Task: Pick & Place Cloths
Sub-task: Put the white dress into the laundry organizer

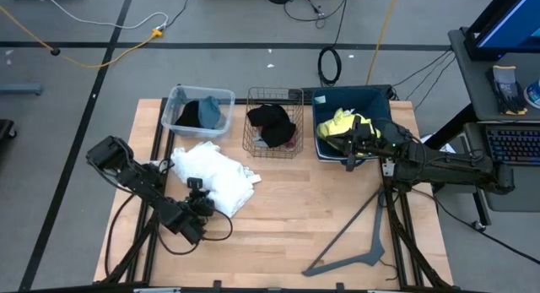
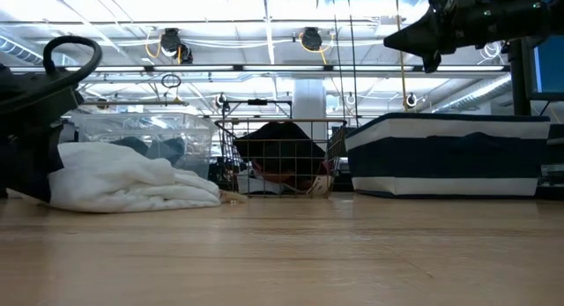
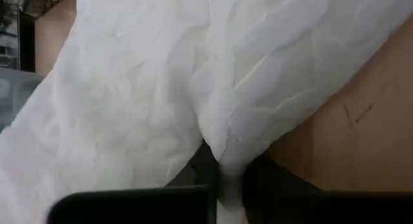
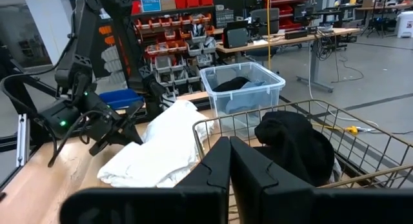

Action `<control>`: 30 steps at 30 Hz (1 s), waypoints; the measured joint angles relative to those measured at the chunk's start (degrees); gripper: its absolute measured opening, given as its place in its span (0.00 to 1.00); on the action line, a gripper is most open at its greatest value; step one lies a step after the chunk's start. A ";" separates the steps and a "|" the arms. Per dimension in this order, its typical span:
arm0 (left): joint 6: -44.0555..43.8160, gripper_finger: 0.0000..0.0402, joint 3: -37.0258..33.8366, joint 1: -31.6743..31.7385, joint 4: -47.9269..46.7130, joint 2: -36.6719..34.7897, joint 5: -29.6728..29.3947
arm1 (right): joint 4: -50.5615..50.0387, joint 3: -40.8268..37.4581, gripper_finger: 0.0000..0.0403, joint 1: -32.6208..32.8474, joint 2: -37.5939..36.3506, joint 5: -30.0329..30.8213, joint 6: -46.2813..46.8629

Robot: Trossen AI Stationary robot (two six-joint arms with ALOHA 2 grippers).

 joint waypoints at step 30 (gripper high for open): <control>16.45 0.03 23.75 2.41 13.68 -13.62 -3.27 | 16.51 0.00 0.00 13.83 1.11 -19.40 -0.08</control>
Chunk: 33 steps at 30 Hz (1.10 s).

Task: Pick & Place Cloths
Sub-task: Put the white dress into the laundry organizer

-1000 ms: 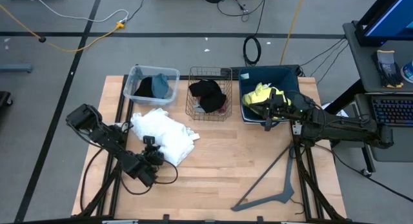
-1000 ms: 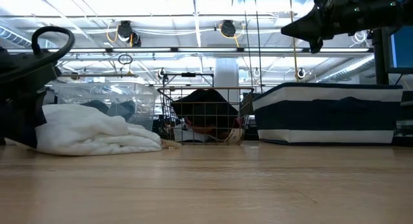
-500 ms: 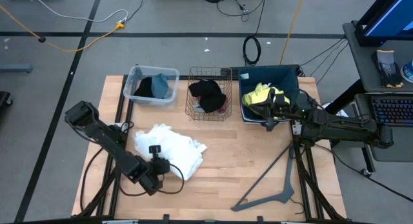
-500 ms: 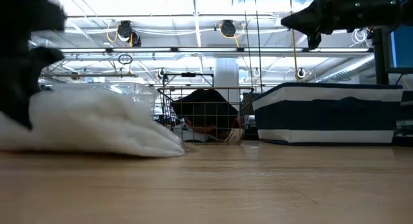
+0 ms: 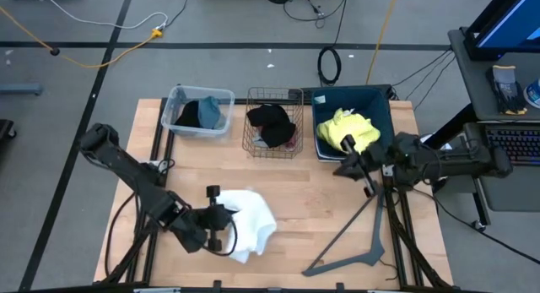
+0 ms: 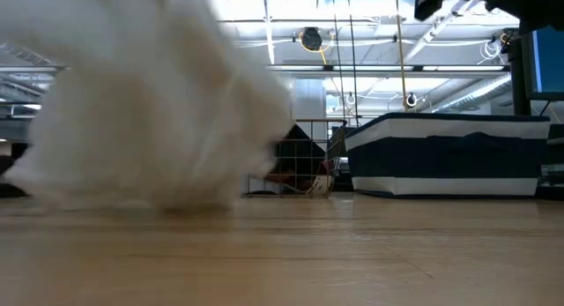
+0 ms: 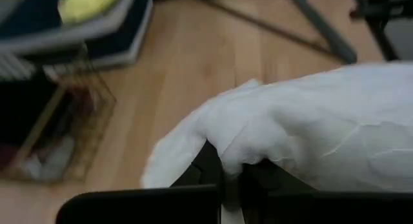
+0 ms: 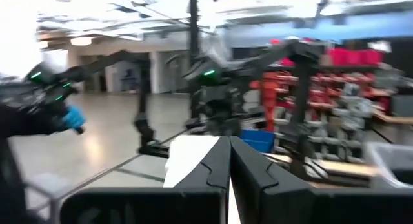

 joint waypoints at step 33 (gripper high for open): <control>45.76 0.03 6.98 12.50 27.17 -0.52 7.00 | 5.98 11.43 0.63 24.59 24.82 27.16 -16.06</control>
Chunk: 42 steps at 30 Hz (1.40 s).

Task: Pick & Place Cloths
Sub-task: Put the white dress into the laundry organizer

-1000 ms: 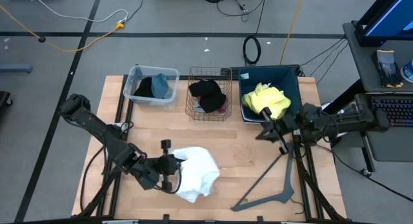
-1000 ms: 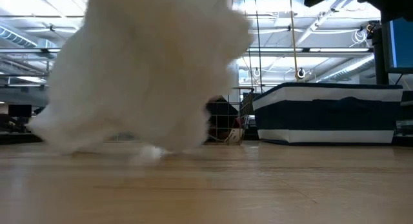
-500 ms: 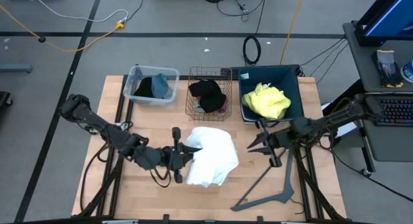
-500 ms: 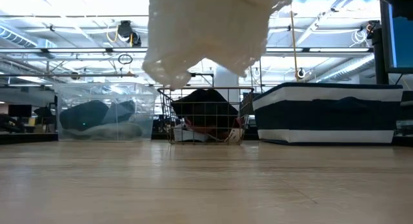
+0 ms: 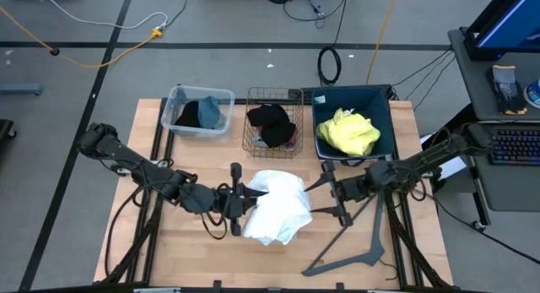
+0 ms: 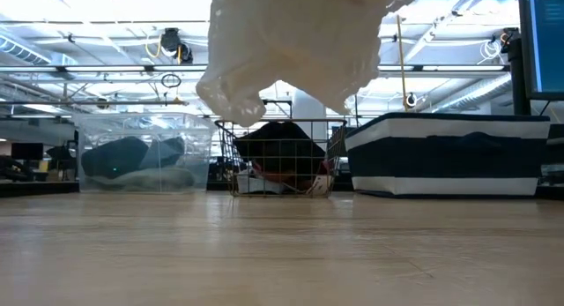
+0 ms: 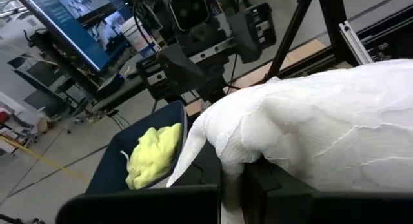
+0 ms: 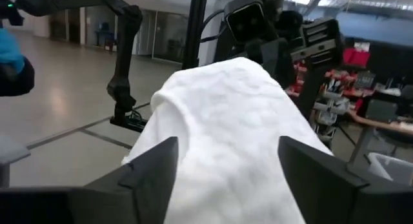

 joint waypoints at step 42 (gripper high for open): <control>8.85 0.03 0.02 -1.62 7.54 3.87 3.50 | -10.45 18.71 0.86 -4.81 17.44 -16.70 25.17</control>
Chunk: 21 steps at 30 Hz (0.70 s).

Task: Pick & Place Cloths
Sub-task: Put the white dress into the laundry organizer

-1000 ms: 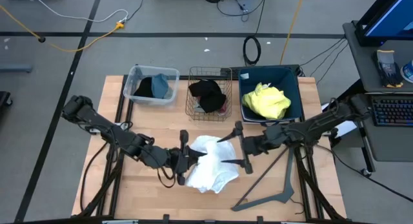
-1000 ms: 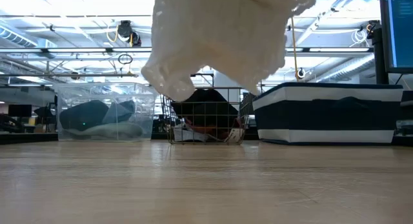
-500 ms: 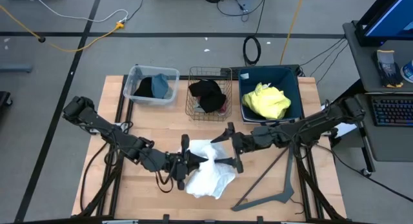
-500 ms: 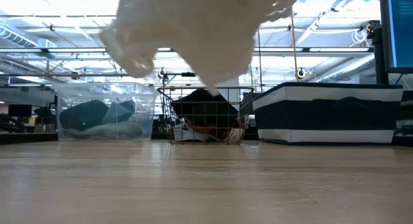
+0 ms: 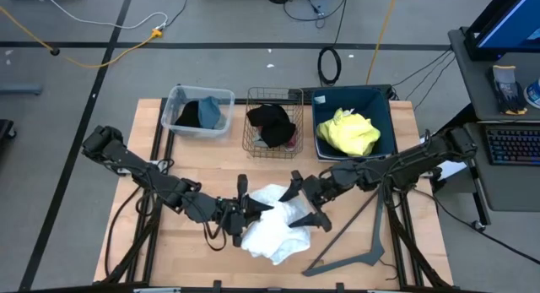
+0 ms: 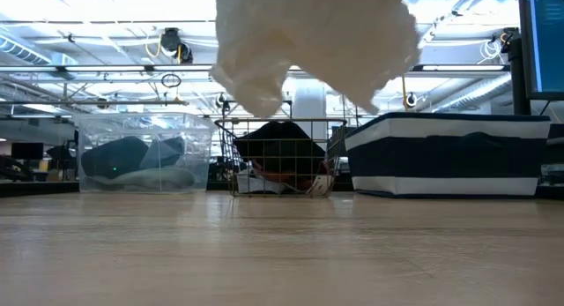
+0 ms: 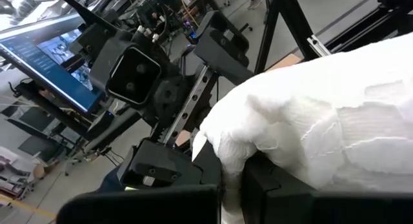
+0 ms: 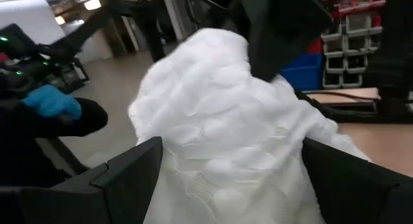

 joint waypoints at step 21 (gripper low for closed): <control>2.42 0.02 0.02 1.87 2.66 -0.06 1.58 | 3.32 -0.07 0.86 0.09 -0.04 0.13 3.46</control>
